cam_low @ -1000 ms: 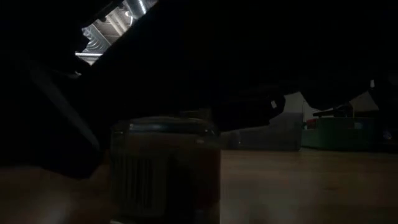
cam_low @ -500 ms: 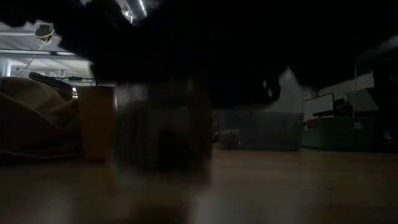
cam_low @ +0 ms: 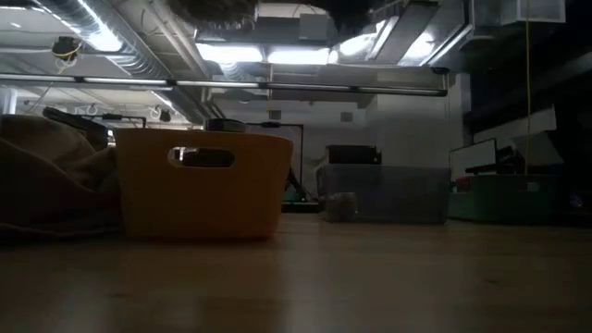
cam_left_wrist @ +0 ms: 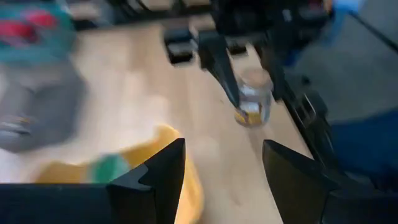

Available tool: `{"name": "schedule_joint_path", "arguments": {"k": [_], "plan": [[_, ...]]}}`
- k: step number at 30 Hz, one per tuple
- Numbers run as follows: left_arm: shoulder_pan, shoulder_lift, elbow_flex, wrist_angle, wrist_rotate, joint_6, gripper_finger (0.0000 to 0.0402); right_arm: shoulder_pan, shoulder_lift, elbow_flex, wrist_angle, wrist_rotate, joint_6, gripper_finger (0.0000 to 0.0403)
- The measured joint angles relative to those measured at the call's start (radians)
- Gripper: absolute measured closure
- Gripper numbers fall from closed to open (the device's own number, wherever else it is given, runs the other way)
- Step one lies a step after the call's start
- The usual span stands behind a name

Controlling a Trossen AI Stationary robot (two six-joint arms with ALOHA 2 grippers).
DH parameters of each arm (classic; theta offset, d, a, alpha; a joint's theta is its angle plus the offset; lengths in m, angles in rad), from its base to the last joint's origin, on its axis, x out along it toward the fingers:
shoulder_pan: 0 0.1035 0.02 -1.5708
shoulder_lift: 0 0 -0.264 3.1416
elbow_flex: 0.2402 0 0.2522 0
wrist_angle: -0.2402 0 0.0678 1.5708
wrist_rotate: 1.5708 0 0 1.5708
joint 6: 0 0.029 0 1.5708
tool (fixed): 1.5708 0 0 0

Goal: Sort spices by type
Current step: Put the brown seasoning bottle into the gray bin

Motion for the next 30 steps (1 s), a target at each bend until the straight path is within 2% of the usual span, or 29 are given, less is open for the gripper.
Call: {"name": "schedule_joint_path", "arguments": {"k": [5, 9, 14, 18, 23, 30], "plan": [[0.0, -0.25, -0.027, -0.07, -0.097, 0.045, 0.0205, -0.058, -0.083, 0.0, -0.05, -0.001, -0.056, 0.0217], [0.0, -0.433, -0.094, -0.072, -0.149, 0.085, 0.0205, -0.104, -0.159, 0.0, -0.187, -0.001, -0.059, 0.0207], [0.002, -0.616, -0.2, -0.072, -0.241, 0.139, 0.0205, -0.168, -0.257, 0.0, -0.395, -0.001, -0.059, 0.0221], [0.002, -0.739, -0.271, -0.072, -0.324, 0.141, 0.0206, -0.239, -0.33, 0.0, -0.55, -0.006, -0.059, 0.022], [0.002, -0.856, -0.332, -0.061, -0.339, 0.144, 0.0206, -0.358, -0.405, 0.001, -0.701, -0.054, -0.055, 0.0207], [0.002, -0.982, -0.522, 0.099, -0.38, 0.218, 0.0206, -0.528, -0.452, 0.001, -0.847, -0.163, -0.057, 0.0221]]}}
